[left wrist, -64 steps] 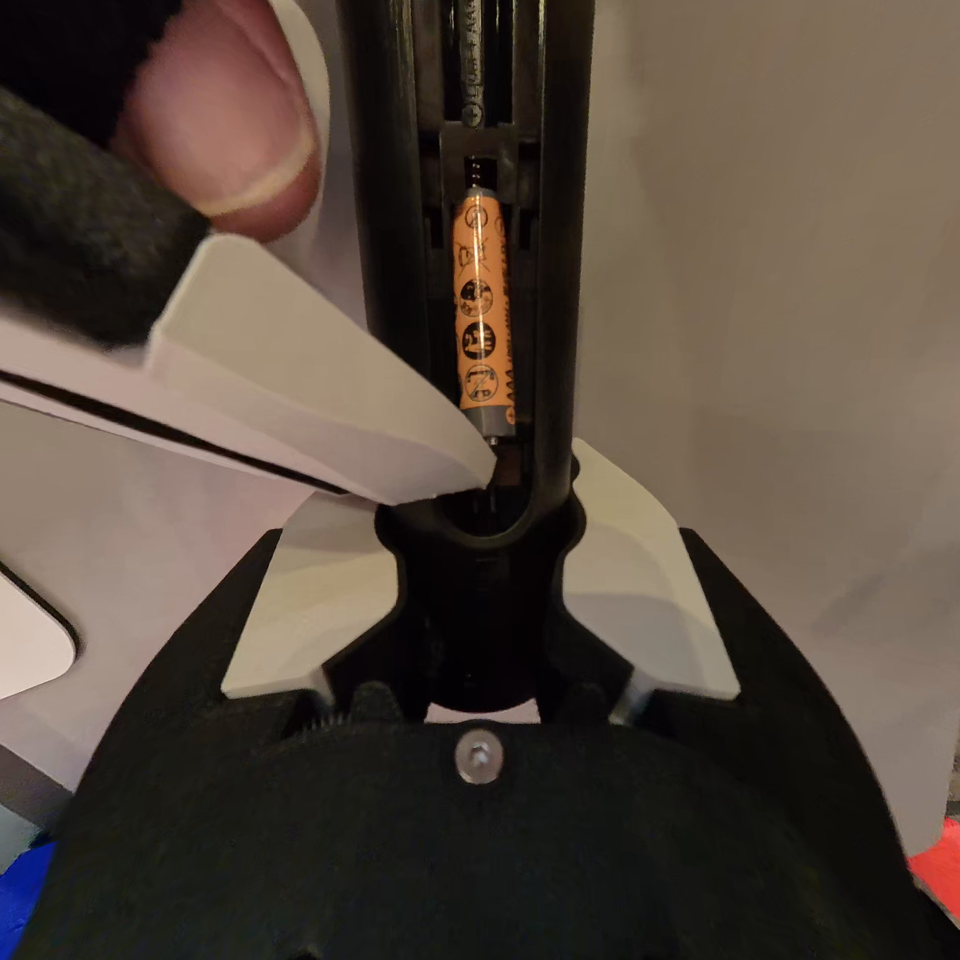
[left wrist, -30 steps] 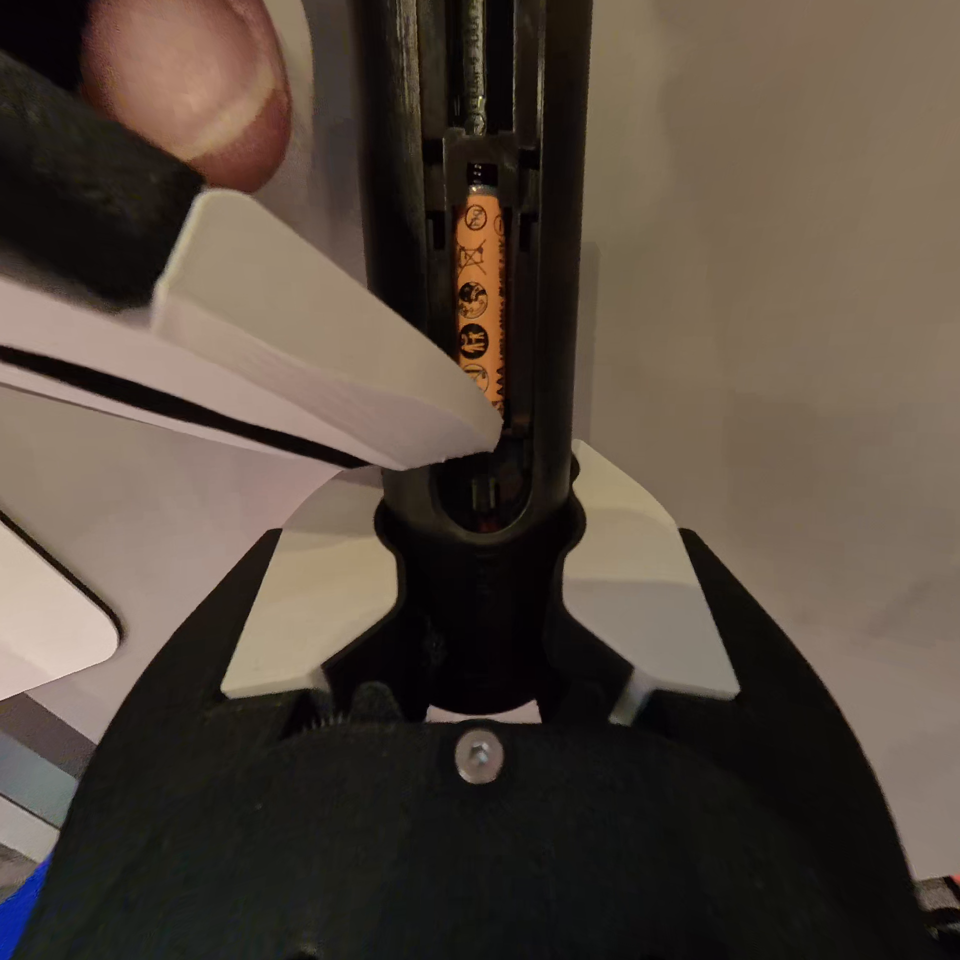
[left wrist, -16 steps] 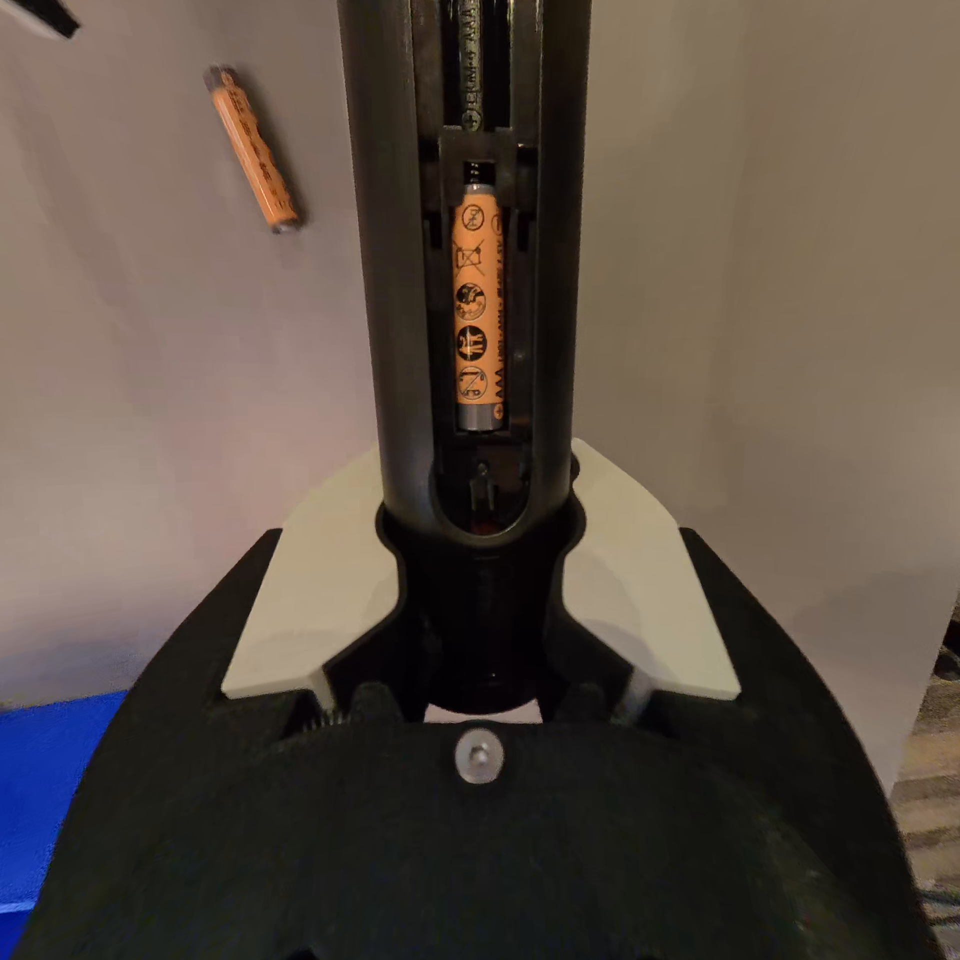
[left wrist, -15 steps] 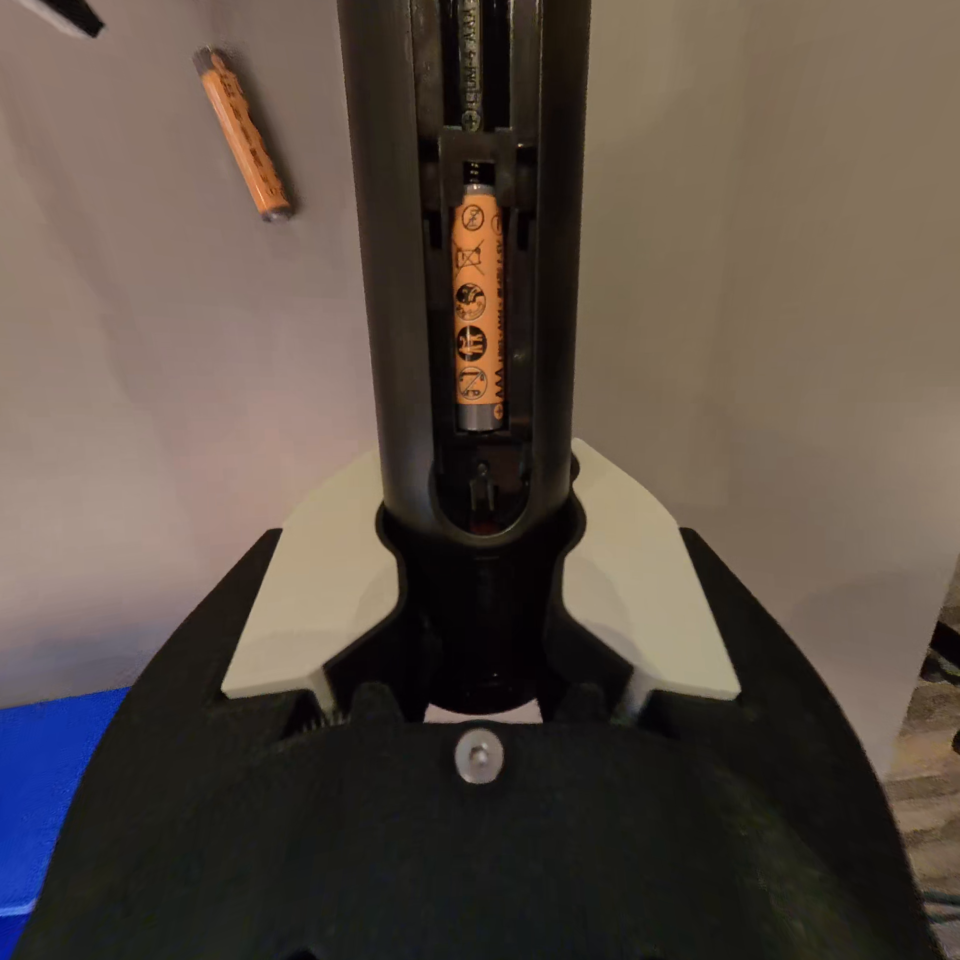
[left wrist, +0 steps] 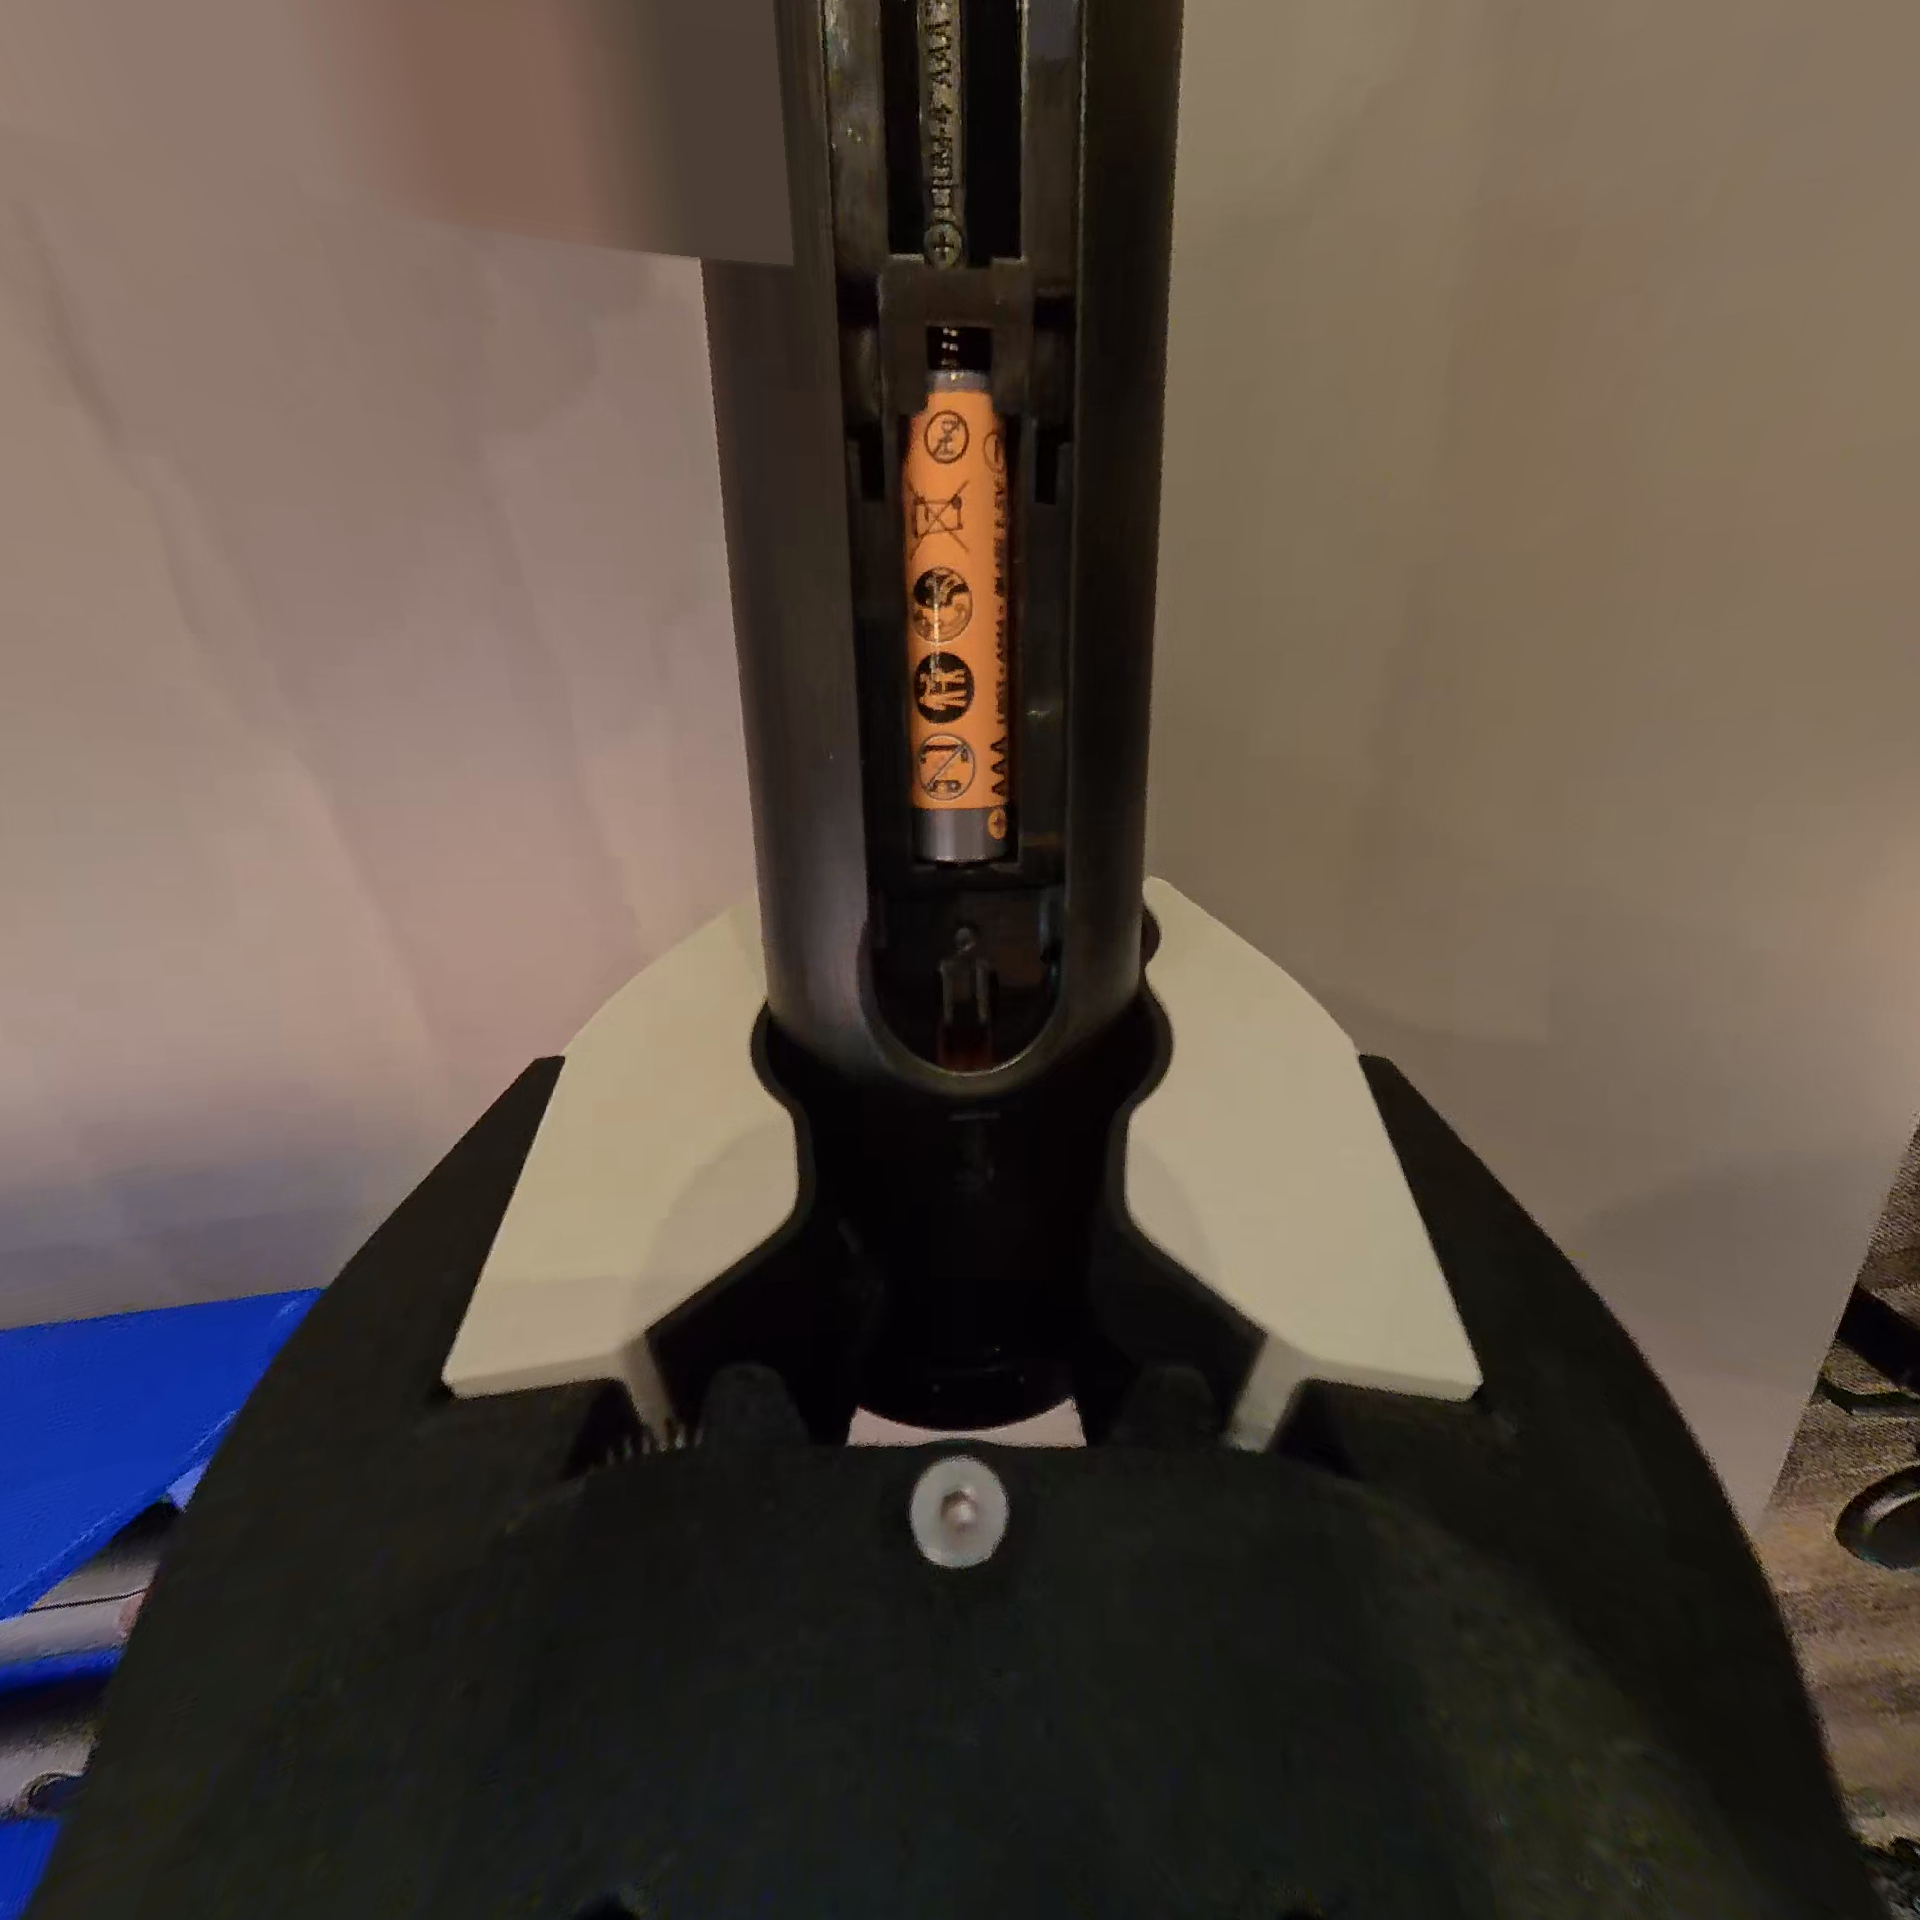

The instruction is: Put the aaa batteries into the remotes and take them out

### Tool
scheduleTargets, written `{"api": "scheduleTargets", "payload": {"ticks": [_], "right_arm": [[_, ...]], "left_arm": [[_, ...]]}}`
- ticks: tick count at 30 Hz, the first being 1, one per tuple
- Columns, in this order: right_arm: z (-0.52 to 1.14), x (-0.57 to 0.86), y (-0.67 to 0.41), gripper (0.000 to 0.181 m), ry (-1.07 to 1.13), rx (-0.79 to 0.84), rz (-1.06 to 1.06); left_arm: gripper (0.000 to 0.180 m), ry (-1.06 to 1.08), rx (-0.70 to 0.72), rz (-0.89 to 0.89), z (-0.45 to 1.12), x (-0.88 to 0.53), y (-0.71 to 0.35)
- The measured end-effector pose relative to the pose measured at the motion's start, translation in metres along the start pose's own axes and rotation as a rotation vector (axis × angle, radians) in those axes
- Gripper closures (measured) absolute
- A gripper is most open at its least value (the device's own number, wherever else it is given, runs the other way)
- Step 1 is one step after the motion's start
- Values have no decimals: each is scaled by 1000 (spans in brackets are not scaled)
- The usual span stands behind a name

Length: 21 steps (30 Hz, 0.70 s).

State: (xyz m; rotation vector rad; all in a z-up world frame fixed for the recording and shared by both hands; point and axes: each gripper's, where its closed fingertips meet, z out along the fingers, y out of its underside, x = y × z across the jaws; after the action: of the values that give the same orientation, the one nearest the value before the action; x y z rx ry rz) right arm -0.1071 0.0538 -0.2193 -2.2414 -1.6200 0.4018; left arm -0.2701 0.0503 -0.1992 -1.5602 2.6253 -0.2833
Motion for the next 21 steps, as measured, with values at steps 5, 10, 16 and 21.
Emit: {"api": "scheduleTargets", "payload": {"ticks": [5, 10, 16, 21], "right_arm": [[-1, 3, 3, 171, 37, -66, -177], [-7, 4, 7, 149, 43, -127, -293], [-27, -9, -9, 143, -6, 48, 367], [-27, -38, -8, 151, -19, 193, 615]], "left_arm": [[120, 6, 11, 1, 1, 1, -1], [120, 15, 14, 4, 2, 4, 0], [120, 7, 34, -14, -1, 5, 4], [119, 8, 57, -23, 0, 8, 9]]}}
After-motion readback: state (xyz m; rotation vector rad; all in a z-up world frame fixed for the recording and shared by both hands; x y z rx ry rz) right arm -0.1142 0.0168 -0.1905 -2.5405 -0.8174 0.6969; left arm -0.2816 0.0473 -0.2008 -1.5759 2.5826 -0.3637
